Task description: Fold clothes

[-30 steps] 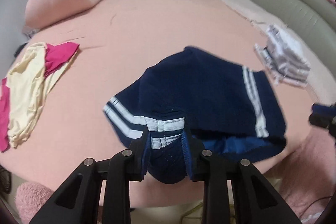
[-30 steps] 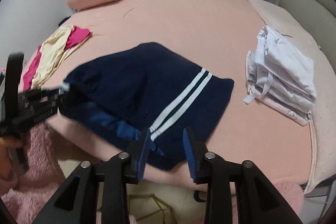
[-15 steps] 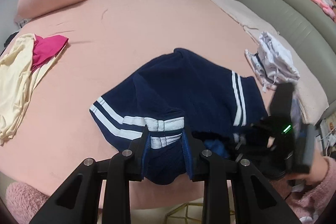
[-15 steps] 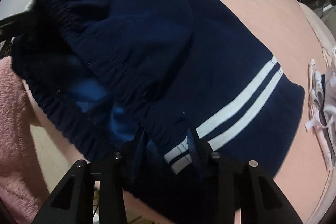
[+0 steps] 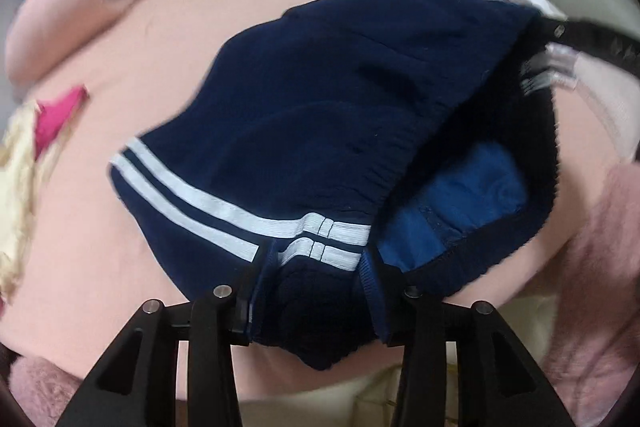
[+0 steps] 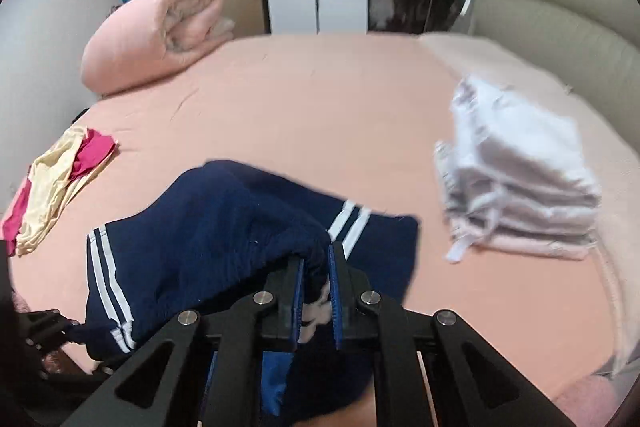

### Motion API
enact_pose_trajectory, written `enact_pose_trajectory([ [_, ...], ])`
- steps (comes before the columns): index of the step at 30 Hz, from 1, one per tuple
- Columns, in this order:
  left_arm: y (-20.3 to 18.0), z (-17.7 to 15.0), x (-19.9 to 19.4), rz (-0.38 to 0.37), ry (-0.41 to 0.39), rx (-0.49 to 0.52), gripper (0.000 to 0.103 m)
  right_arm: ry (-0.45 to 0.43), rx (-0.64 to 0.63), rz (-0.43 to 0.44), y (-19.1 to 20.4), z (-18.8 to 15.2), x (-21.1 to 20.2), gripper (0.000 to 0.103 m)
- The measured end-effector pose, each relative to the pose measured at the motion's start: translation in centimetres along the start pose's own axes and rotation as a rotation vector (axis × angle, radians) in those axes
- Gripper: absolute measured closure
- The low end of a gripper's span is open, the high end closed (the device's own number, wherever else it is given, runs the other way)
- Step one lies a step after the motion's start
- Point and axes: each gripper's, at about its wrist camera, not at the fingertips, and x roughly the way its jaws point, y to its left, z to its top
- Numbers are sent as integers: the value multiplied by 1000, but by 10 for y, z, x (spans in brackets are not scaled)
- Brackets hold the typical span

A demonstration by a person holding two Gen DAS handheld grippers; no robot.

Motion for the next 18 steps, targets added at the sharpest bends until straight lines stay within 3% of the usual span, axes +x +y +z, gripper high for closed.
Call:
enact_pose_trajectory([
  [2,-2,-4,1,-12,-2,3,64,-1,0,-28,-3,-6,-4,94],
  [5,-5,-11,2,-29,-6,8,64,33,70,1,-11,-12,5,94],
  [7,-7,-16,2,-42,-9,10,64,17,84,17,-11,-7,-2,94],
  [9,-3,-17,-4,-115,-39,-9,64,-3,94,32,-10,0,-10,94],
  [13,-5,-7,-7,-105,-59,-20,64,-42,113,62,-9,12,-26,94],
  [17,-12,-2,6,154,13,15,64,-51,109,58,-7,16,-36,94],
  [18,-8,-2,8,179,20,-5,64,-52,109,48,-7,16,-37,94],
])
